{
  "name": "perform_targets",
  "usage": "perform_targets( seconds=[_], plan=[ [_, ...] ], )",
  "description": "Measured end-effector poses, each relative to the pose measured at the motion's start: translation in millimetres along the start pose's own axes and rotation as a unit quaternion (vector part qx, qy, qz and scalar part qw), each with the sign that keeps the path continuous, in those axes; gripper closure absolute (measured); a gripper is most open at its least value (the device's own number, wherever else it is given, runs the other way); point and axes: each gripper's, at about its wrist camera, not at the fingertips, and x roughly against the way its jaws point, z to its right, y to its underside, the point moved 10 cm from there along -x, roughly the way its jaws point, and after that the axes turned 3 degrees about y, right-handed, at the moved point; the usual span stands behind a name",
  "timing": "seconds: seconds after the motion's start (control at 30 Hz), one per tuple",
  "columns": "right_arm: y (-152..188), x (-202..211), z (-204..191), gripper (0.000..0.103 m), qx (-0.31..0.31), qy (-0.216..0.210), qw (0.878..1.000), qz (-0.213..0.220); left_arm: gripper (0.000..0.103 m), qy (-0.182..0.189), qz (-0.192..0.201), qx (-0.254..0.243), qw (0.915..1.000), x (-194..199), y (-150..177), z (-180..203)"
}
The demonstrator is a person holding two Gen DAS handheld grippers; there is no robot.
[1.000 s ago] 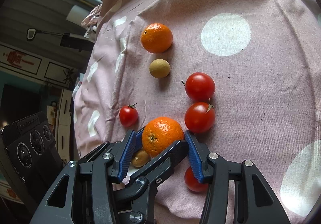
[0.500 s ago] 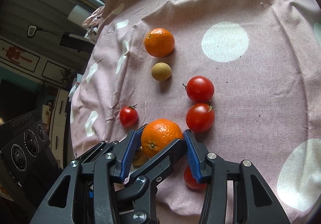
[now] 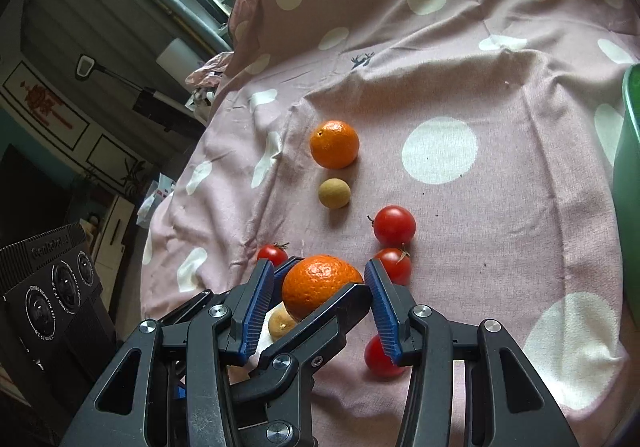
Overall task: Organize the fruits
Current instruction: 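Lift the mandarin with the right tool and carry it toward the green bowl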
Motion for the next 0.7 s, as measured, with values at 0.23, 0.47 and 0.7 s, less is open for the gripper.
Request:
perform_targets(
  seconds=[0.23, 0.47, 0.7],
  plan=[
    [-7, 14, -6, 0.052, 0.012, 0.005, 0.999, 0.029, 0.061, 0.007, 0.024, -0.002, 0.9997, 8, -9, 8],
    [-13, 30, -14, 0.052, 0.032, 0.019, 0.998, 0.05, 0.062, -0.004, 0.05, -0.022, 0.9985, 20, -21, 24],
    [-25, 57, -13, 0.052, 0.035, 0.004, 0.996, 0.077, 0.062, 0.002, 0.069, -0.041, 0.9968, 32, -35, 49]
  ],
)
